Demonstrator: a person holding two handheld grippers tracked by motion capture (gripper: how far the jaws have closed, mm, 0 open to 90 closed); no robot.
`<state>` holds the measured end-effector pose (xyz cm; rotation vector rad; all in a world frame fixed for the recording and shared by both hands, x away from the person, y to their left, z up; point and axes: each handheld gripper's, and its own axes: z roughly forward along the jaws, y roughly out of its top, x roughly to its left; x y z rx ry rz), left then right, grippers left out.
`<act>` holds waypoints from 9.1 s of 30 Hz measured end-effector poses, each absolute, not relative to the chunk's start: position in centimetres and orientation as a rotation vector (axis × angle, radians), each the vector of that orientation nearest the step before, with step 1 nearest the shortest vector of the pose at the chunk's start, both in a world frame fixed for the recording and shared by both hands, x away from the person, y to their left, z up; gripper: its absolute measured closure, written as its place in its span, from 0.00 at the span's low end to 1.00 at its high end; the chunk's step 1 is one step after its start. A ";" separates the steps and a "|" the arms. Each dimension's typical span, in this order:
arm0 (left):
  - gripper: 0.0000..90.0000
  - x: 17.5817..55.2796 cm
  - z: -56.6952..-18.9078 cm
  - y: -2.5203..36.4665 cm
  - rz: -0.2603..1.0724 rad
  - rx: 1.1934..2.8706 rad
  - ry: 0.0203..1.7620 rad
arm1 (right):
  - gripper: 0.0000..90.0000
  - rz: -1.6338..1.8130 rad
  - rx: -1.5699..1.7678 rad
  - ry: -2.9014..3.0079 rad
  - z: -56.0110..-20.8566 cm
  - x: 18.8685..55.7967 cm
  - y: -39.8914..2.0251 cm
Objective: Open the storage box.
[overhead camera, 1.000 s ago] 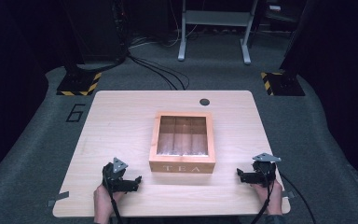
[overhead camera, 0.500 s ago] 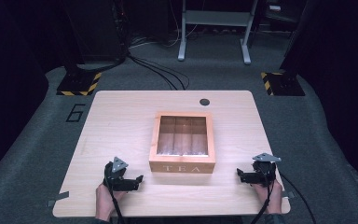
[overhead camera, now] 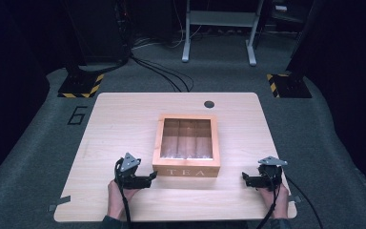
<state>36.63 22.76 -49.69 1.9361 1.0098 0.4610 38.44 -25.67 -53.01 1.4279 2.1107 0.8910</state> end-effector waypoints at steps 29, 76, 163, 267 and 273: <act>0.50 36.6 -48.9 21.1 0.482 1.952 0.867 | 0.01 0.890 1.428 2.111 -53.0 38.4 -25.7; 0.43 38.3 -48.0 19.9 0.601 1.821 0.887 | 0.01 0.890 1.430 2.108 -53.0 38.3 -25.6; 0.67 48.5 -37.0 19.9 0.693 1.777 0.798 | 0.01 0.897 1.428 2.105 -53.0 38.4 -25.7; 0.70 50.9 -34.2 19.2 0.692 1.841 0.828 | 0.02 0.902 1.437 2.103 -52.9 38.3 -25.7; 0.70 51.0 -34.1 19.2 0.689 1.855 0.827 | 0.02 0.901 1.437 2.102 -52.9 38.3 -25.7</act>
